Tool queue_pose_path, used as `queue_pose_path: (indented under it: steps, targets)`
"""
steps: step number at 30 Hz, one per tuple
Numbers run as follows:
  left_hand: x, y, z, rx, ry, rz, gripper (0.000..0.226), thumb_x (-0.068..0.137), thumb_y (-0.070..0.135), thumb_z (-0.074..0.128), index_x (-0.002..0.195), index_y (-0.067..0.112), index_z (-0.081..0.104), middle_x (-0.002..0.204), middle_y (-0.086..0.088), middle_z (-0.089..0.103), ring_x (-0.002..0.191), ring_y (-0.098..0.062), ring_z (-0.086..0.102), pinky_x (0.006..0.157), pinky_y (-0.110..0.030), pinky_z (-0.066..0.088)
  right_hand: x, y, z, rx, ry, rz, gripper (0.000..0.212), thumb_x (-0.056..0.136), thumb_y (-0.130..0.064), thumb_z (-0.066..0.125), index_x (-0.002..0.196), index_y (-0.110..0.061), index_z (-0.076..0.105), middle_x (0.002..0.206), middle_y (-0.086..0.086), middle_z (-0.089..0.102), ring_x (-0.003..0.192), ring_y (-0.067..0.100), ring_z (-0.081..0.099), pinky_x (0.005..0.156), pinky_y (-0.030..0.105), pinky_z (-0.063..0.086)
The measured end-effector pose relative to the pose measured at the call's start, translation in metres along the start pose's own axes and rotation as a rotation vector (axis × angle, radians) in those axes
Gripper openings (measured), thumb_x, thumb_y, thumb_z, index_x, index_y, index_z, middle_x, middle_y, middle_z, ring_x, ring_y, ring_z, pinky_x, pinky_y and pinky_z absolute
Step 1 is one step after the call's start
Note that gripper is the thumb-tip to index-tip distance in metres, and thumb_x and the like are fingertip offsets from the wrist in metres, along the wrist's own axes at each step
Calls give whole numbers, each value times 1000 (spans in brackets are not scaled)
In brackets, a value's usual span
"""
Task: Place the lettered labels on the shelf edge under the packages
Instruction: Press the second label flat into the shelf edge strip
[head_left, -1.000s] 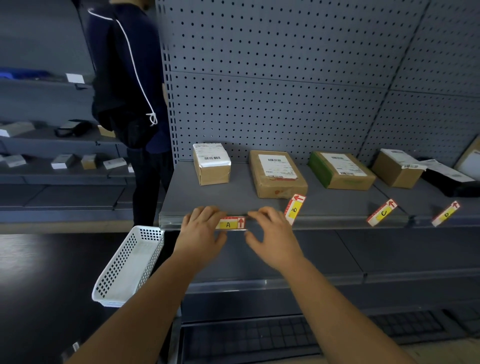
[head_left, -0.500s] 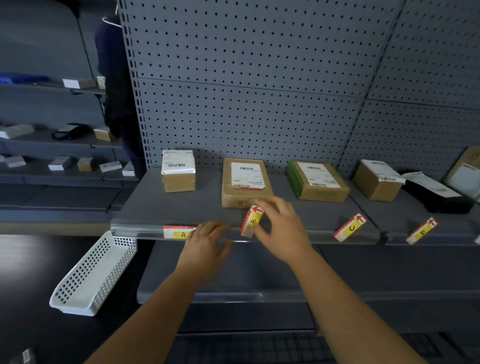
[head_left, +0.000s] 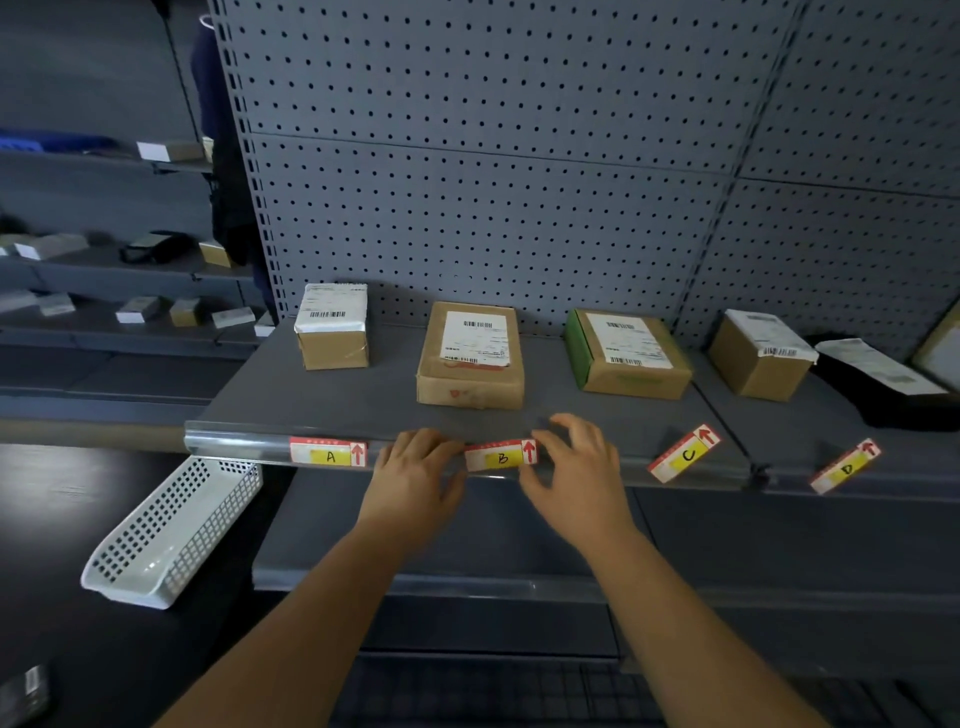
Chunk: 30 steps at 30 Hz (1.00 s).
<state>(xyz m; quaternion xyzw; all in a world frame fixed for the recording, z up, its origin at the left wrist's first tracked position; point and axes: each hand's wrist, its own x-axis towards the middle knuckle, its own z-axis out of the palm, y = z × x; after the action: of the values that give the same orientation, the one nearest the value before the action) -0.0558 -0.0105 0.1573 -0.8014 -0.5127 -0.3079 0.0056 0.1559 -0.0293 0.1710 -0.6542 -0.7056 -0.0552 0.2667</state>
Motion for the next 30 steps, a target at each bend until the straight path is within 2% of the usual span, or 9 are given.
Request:
queue_pose_path:
  steps: [5, 9, 16, 30]
  targets:
    - [3, 11, 7, 41, -14, 21, 34, 82, 31, 65, 115, 22, 61, 110, 0, 57, 103, -23, 52, 91, -44, 41, -12, 4, 3, -1, 35, -67, 50, 82, -37, 65, 130, -24, 56, 135, 4, 46, 127, 23, 40, 103, 47, 34]
    - [6, 17, 12, 68, -19, 16, 34, 81, 33, 64, 113, 24, 61, 108, 1, 55, 101, -21, 50, 91, -42, 41, -14, -5, 4, -40, -27, -124, 55, 82, -40, 62, 134, -27, 50, 132, 2, 44, 123, 23, 40, 101, 44, 34]
    - [4, 17, 16, 77, 21, 8, 31, 80, 31, 67, 109, 22, 62, 104, 0, 55, 96, -21, 50, 88, -41, 41, -18, -10, 8, -82, -53, -96, 54, 82, -40, 63, 132, -26, 49, 127, 2, 41, 119, 23, 41, 99, 41, 36]
    - [7, 20, 17, 63, 10, -45, 29, 82, 32, 63, 109, 22, 61, 106, -1, 54, 99, -23, 48, 89, -41, 38, -15, -12, 6, -65, -53, -72, 46, 79, -38, 65, 122, -27, 53, 119, 2, 42, 111, 22, 43, 94, 38, 38]
